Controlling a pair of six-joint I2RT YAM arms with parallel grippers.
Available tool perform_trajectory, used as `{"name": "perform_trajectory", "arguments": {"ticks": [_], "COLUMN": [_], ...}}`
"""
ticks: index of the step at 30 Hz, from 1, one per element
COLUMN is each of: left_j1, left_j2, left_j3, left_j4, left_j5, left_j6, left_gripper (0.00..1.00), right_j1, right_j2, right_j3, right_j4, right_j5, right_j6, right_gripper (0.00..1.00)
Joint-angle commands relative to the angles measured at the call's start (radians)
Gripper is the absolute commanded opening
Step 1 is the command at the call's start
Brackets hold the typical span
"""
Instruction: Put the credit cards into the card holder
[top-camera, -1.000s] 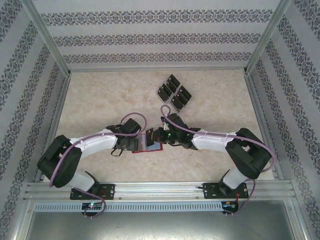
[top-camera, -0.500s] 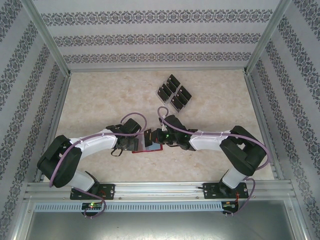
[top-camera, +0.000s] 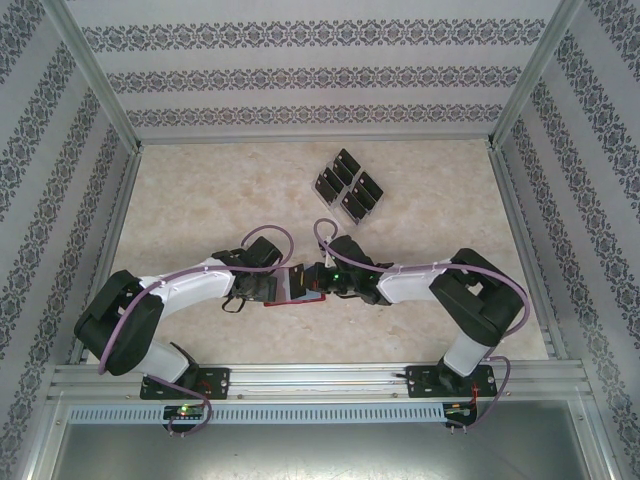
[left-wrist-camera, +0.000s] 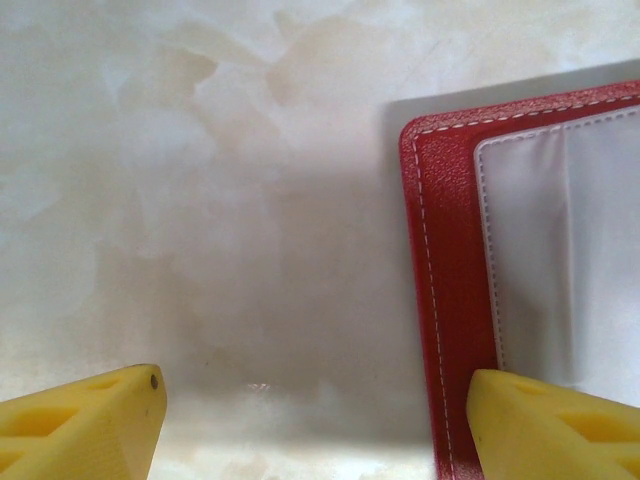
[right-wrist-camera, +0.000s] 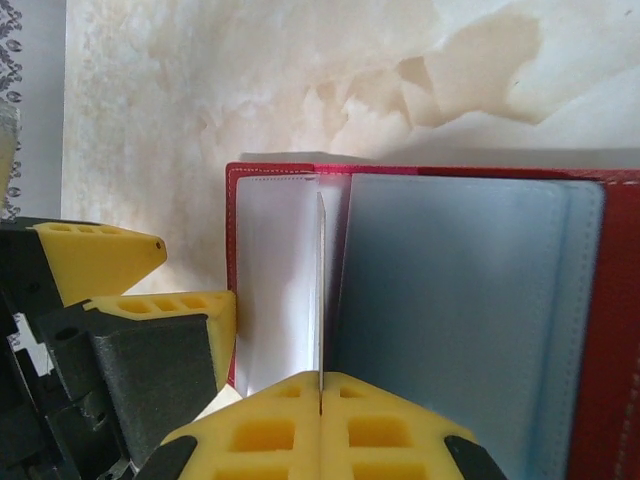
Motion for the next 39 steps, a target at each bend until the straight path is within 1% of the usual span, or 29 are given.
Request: {"name": "perform_trajectory", "arguments": {"ticks": [1, 6, 11, 20, 32, 36, 39], "left_j1": [0.015, 0.014, 0.013, 0.014, 0.015, 0.015, 0.015], "left_j2": [-0.004, -0.005, -0.003, 0.008, 0.013, 0.011, 0.007], "left_j3": [-0.01, -0.009, -0.008, -0.008, -0.013, -0.014, -0.015], "left_j4": [-0.011, -0.013, -0.011, -0.002, 0.004, 0.004, 0.003], "left_j5": [0.009, 0.011, 0.014, 0.025, 0.037, 0.038, 0.038], "left_j6": [-0.014, -0.013, -0.014, -0.012, -0.013, -0.015, -0.015], "left_gripper": [0.8, 0.8, 0.8, 0.79, 0.78, 0.78, 0.77], "right_j1": [-0.012, -0.018, -0.024, -0.024, -0.014, -0.015, -0.014], "right_j2": [0.04, 0.057, 0.05, 0.091, 0.117, 0.101, 0.074], "right_j3": [-0.021, -0.037, -0.041, -0.02, 0.017, 0.018, 0.023], "right_j4": [0.062, 0.101, 0.09, 0.088, 0.026, -0.016, -0.068], "right_j5": [-0.04, -0.05, -0.05, -0.069, -0.081, -0.068, -0.047], "right_j6": [0.013, 0.037, 0.033, 0.042, 0.032, 0.02, 0.001], "right_gripper": [0.0, 0.0, 0.0, 0.0, 0.0, 0.1, 0.22]}}
